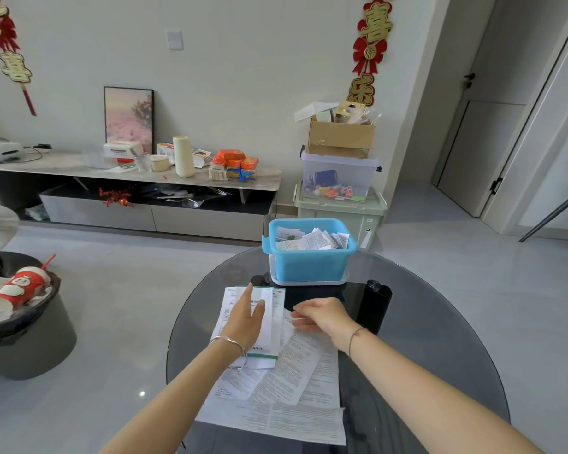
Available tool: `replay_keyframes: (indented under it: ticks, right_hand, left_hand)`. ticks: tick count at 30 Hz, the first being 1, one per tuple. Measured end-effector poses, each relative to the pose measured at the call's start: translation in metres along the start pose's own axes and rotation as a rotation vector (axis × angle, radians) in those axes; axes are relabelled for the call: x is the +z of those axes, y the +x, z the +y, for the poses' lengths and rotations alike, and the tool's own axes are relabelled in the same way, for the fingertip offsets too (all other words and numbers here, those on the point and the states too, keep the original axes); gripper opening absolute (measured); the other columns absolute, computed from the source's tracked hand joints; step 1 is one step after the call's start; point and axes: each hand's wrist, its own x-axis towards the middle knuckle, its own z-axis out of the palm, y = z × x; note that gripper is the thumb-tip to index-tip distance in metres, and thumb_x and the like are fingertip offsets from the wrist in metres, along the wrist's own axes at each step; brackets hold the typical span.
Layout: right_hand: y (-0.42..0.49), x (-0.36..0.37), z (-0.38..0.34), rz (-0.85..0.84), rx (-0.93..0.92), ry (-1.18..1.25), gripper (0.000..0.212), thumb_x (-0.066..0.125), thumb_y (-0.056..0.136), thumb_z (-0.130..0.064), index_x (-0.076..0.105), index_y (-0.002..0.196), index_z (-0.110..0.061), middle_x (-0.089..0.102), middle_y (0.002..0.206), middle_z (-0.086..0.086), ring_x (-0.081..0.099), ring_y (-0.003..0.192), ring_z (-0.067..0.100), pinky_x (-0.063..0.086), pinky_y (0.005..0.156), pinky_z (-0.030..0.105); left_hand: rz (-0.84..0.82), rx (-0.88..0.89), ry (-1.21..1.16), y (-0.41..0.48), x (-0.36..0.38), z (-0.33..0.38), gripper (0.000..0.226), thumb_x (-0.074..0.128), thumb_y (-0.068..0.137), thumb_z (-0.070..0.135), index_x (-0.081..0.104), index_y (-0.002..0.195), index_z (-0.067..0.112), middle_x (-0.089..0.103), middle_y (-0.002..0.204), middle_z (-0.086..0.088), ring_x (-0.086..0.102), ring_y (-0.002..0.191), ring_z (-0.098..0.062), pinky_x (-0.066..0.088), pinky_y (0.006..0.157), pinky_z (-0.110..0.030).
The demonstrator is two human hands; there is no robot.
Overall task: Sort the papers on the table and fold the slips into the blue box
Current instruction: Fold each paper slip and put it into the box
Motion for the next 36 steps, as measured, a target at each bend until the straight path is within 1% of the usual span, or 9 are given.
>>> replay_keyframes:
  ticks: [3,5,7,11,19,23,27,32,36]
  right_hand:
    - [-0.003,0.0,-0.005,-0.076,0.061,0.052,0.019,0.062,0.091,-0.011,0.067,0.108,-0.004,0.071,0.096,0.007,0.07,0.076,0.012,0.051,0.053,0.015]
    - [-0.004,0.009,-0.005,-0.103,0.088,0.058,0.022,0.059,0.093,-0.011,0.064,0.113,-0.004,0.069,0.097,0.005,0.069,0.077,0.011,0.051,0.052,0.014]
    - [-0.003,0.019,-0.002,-0.105,0.108,0.066,0.026,0.056,0.094,-0.008,0.06,0.119,-0.001,0.068,0.103,0.009,0.068,0.081,0.014,0.054,0.057,0.016]
    - [-0.002,0.034,0.002,-0.093,0.133,0.055,0.03,0.052,0.096,-0.007,0.057,0.123,0.003,0.067,0.112,0.014,0.067,0.084,0.018,0.055,0.058,0.017]
    - [0.0,0.036,0.008,-0.066,0.101,0.059,0.024,0.053,0.094,-0.005,0.06,0.117,-0.002,0.067,0.099,0.01,0.068,0.09,0.02,0.057,0.069,0.02]
    - [0.004,0.037,0.01,-0.001,0.06,-0.024,0.016,0.055,0.093,-0.007,0.065,0.105,-0.002,0.064,0.087,0.008,0.065,0.068,0.015,0.058,0.062,0.022]
    - [0.001,0.041,0.007,-0.03,0.088,-0.116,0.019,0.052,0.093,-0.009,0.067,0.096,0.003,0.068,0.073,0.01,0.065,0.053,0.015,0.057,0.056,0.023]
    - [-0.002,0.05,0.0,-0.078,0.149,-0.17,0.024,0.047,0.095,-0.011,0.064,0.102,0.004,0.072,0.082,0.014,0.068,0.056,0.019,0.057,0.055,0.023]
    - [0.004,0.057,-0.002,-0.078,0.115,-0.181,0.021,0.056,0.092,-0.014,0.066,0.102,0.001,0.069,0.078,0.011,0.066,0.058,0.018,0.056,0.053,0.022]
  left_hand:
    - [-0.011,0.013,0.278,0.004,0.003,-0.006,0.054,0.034,0.103,0.028,0.013,0.152,0.016,0.022,0.157,-0.006,0.02,0.144,-0.023,0.018,0.116,-0.034]
    - [-0.049,0.003,0.437,0.005,0.006,-0.015,0.058,0.037,0.101,0.038,0.015,0.151,0.017,0.023,0.156,-0.005,0.015,0.145,-0.023,0.014,0.117,-0.035]
    - [-0.076,-0.005,0.477,0.003,0.01,-0.023,0.07,0.04,0.096,0.051,0.013,0.151,0.017,0.022,0.156,-0.005,0.016,0.145,-0.024,0.014,0.118,-0.036]
    - [-0.108,0.024,0.527,-0.004,0.017,-0.033,0.092,0.045,0.088,0.064,0.0,0.153,0.017,0.001,0.161,0.002,-0.003,0.148,-0.019,-0.002,0.119,-0.036]
    - [-0.145,0.013,0.395,-0.002,0.007,-0.032,0.072,0.044,0.097,0.041,0.004,0.152,0.017,0.006,0.16,-0.003,-0.002,0.148,-0.021,-0.002,0.118,-0.035]
    - [-0.135,0.003,0.294,-0.006,0.0,-0.027,0.061,0.043,0.1,0.029,0.011,0.151,0.018,0.017,0.157,-0.004,0.014,0.144,-0.024,0.012,0.116,-0.034]
    - [-0.151,0.015,0.246,-0.007,-0.002,-0.026,0.053,0.037,0.102,0.025,0.015,0.15,0.018,0.02,0.156,-0.004,0.014,0.144,-0.023,0.01,0.114,-0.029]
    - [-0.147,-0.002,0.153,-0.002,-0.002,-0.036,0.054,0.039,0.101,0.023,0.017,0.15,0.017,0.028,0.153,-0.003,0.02,0.141,-0.023,0.015,0.116,-0.033]
    - [-0.133,-0.025,-0.072,-0.005,-0.004,-0.035,0.055,0.041,0.101,0.033,0.021,0.151,0.021,0.029,0.153,-0.001,0.028,0.14,-0.018,0.023,0.114,-0.031]
